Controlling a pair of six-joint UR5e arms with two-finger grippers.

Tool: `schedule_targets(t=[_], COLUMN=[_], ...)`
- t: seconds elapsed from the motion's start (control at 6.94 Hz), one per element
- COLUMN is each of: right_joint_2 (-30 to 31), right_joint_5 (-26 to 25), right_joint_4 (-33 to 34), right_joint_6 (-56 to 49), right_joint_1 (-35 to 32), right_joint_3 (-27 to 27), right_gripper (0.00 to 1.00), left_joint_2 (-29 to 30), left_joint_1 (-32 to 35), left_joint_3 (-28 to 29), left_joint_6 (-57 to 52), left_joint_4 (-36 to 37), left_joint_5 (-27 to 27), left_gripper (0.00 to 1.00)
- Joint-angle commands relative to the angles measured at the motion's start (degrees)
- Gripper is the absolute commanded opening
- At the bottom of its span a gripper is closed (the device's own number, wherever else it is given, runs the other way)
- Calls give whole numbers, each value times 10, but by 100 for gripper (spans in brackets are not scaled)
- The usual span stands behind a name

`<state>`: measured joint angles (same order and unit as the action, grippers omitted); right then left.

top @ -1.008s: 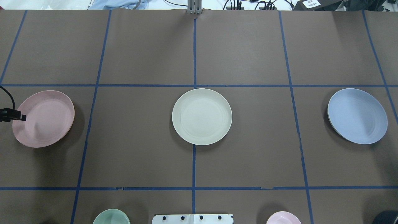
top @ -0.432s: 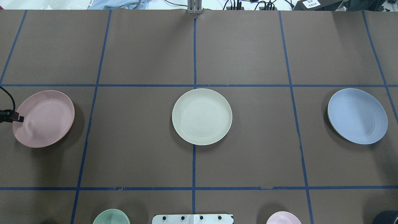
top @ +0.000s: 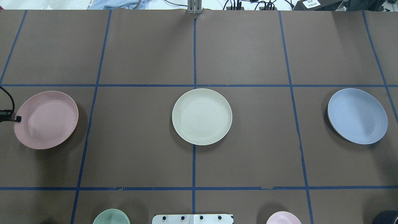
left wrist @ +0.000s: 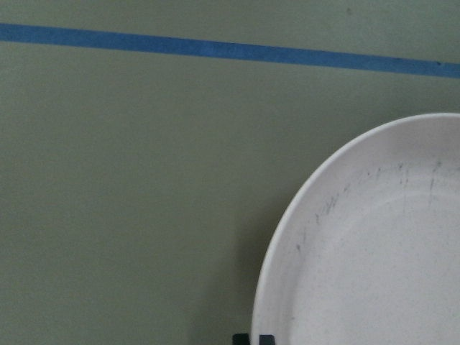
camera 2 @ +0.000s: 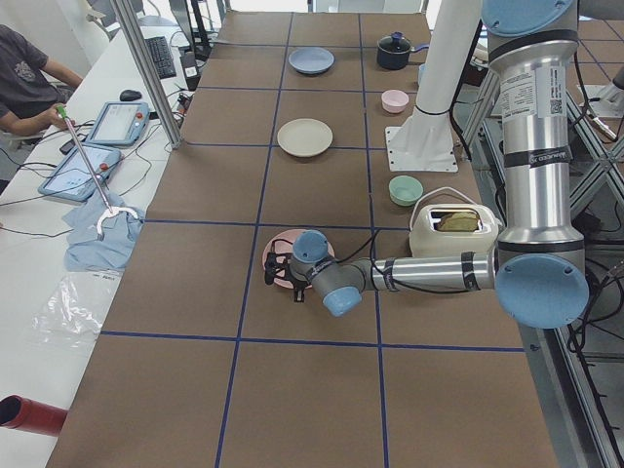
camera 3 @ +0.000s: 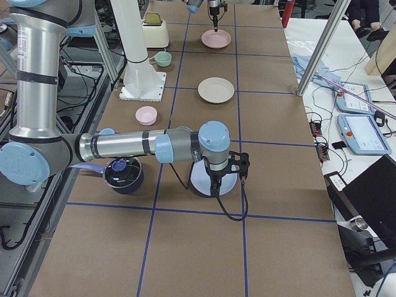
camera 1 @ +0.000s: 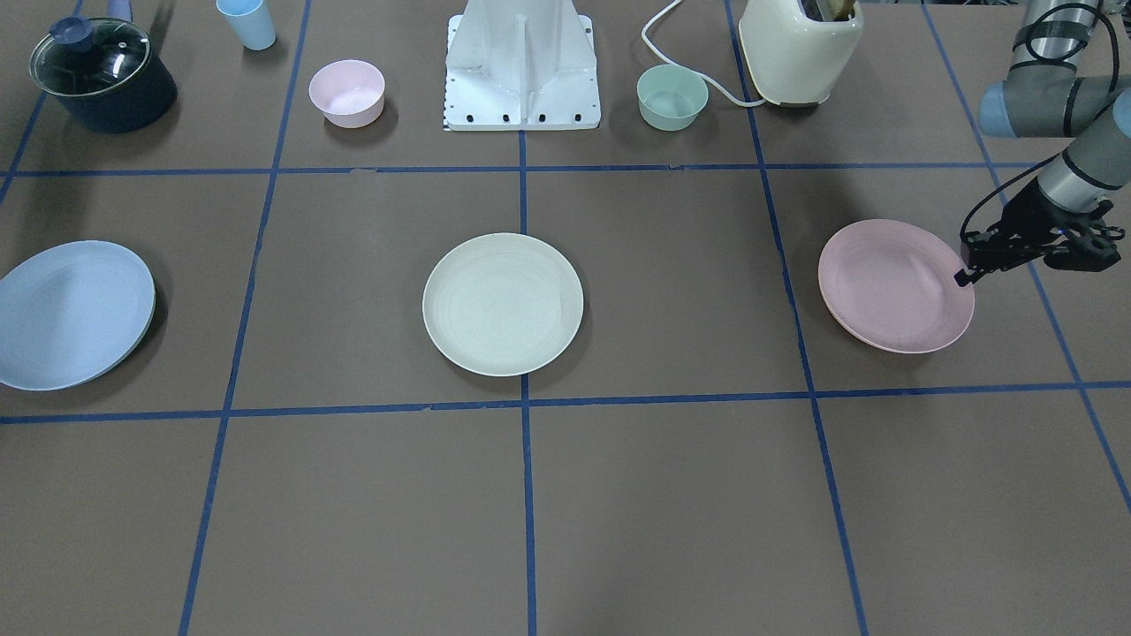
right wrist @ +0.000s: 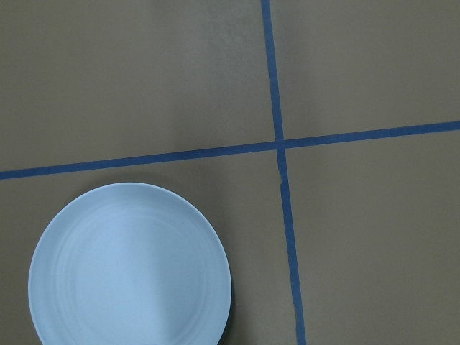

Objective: Stack three plates with pink and blue
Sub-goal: 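Lower the left gripper to the pink plate's rim and grasp it, then lift the pink plate with the left gripper and carry it over the cream plate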

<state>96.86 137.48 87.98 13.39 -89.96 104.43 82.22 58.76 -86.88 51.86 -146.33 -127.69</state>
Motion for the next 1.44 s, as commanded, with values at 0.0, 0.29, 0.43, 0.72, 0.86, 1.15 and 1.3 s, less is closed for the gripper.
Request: schedule_targets(t=[0.0,0.29,0.43,0.72,0.86,1.15,1.3], right_joint_2=[0,-4,-5,-5,1,1,1], right_joint_5=[-5,-11,-12,-20,-41,-70,-80], right_joint_4=[-5,-47,-80,-208,-292,-394,-396], right_joint_6=[7,8,8,99,150,184,182], right_joint_1=[37,82,87,120,145,190,201], right_joint_3=[-1,-14,-44,-95,-121,-190,-211], right_gripper=[100,100,100,100,100,100,100], left_joint_2=[2,19,44,81,110,176,204], left_joint_1=[38,43,43,45,44,21,-16], left_joint_3=[-28,-47,-79,-192,-233,-251,-253], left_joint_6=[0,0,3,10,51,182,236], left_joint_4=[13,45,112,286,348,365,365], left_joint_5=[-40,-59,-65,-65,-65,-66,-63], left_gripper=[0,0,0,0,0,0,0])
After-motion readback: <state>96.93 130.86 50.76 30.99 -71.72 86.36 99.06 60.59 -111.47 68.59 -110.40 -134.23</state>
